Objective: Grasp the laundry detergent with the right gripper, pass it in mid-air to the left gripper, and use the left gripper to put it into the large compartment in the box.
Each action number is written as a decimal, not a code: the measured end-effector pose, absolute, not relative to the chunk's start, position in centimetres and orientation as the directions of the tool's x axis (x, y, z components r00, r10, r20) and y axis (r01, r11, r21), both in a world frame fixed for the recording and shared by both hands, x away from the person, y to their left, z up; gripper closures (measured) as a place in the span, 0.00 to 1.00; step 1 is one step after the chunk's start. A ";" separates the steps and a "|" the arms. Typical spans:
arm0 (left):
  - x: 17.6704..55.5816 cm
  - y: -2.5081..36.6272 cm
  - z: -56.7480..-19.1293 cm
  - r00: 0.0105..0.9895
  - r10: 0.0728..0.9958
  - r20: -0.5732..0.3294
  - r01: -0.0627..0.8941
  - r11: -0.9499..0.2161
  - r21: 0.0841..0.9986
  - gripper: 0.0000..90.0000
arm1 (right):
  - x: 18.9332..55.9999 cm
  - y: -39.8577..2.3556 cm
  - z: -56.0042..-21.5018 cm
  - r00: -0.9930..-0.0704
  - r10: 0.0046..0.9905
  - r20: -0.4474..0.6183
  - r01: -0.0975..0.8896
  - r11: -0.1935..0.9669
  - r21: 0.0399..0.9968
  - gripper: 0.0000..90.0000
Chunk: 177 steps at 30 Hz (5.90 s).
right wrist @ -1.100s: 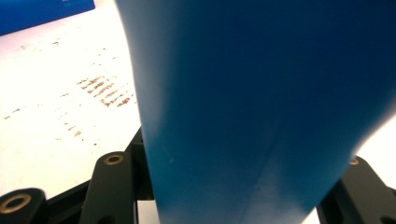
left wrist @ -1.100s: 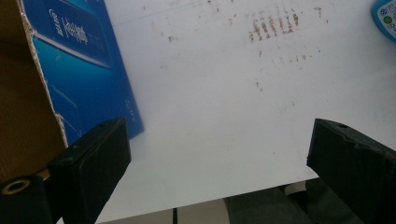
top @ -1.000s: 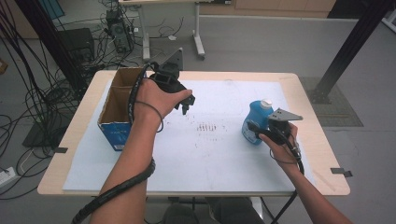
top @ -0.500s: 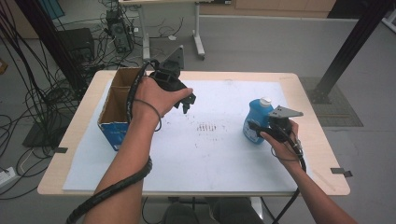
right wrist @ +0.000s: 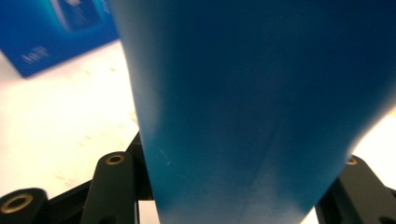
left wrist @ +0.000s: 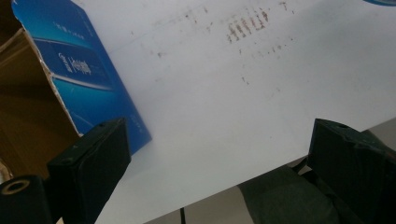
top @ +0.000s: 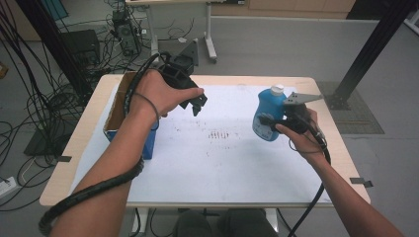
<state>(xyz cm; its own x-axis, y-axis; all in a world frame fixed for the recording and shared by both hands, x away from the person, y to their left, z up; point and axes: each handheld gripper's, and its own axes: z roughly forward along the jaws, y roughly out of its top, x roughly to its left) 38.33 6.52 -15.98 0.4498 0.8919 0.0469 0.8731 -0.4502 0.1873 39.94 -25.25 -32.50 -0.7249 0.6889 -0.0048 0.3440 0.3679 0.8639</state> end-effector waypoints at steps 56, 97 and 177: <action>40.2 5.6 -10.6 0.918 0.387 0.086 0.382 -0.922 0.066 0.07 | 43.1 -6.4 -26.6 -0.999 -0.045 -0.004 -0.026 0.504 0.863 0.49; 40.5 4.7 -13.6 0.949 0.315 0.021 0.316 -0.949 0.001 0.07 | 41.7 -5.9 -25.9 -0.995 -0.086 -0.046 -0.082 0.475 0.876 0.49; 40.6 4.2 -13.7 0.955 0.294 0.028 0.295 -0.956 -0.011 0.07 | 41.7 -6.3 -25.9 -0.997 -0.072 -0.042 -0.070 0.451 0.890 0.49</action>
<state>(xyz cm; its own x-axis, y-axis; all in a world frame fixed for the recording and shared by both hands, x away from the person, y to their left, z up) 40.65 4.21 -13.68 0.9553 0.2942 0.0284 0.2946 -0.9556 -0.0106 41.73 -6.34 -25.93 -0.9965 -0.0723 -0.0419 -0.0701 0.4510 0.8897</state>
